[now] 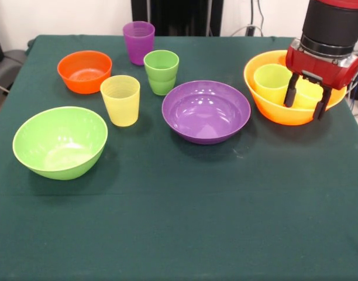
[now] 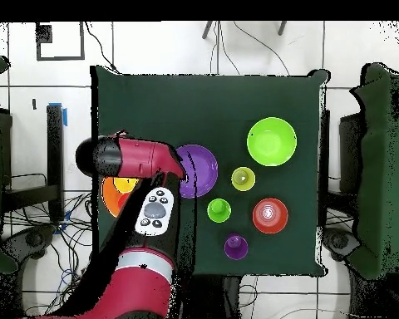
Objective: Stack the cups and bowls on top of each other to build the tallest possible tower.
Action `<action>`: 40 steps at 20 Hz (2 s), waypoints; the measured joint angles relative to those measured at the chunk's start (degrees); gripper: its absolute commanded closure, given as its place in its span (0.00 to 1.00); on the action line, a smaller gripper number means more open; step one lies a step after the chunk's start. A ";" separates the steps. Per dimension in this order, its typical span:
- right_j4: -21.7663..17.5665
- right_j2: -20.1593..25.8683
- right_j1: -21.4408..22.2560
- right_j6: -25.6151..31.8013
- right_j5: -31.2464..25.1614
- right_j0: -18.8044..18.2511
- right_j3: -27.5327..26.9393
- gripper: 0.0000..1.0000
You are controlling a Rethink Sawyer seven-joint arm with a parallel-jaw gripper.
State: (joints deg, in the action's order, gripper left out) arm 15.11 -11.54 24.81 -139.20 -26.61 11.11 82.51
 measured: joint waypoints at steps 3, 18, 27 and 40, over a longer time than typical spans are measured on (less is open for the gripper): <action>0.08 0.00 -0.78 0.00 0.93 0.08 0.52 0.00; 0.82 -0.02 -2.39 0.00 1.93 0.05 2.14 0.00; 1.33 -0.02 -2.22 0.00 1.93 0.05 2.49 0.00; 1.46 -0.02 -1.09 0.00 1.92 0.06 4.25 0.00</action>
State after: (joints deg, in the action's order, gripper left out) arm 16.56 -11.56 23.71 -139.20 -24.69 11.17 86.76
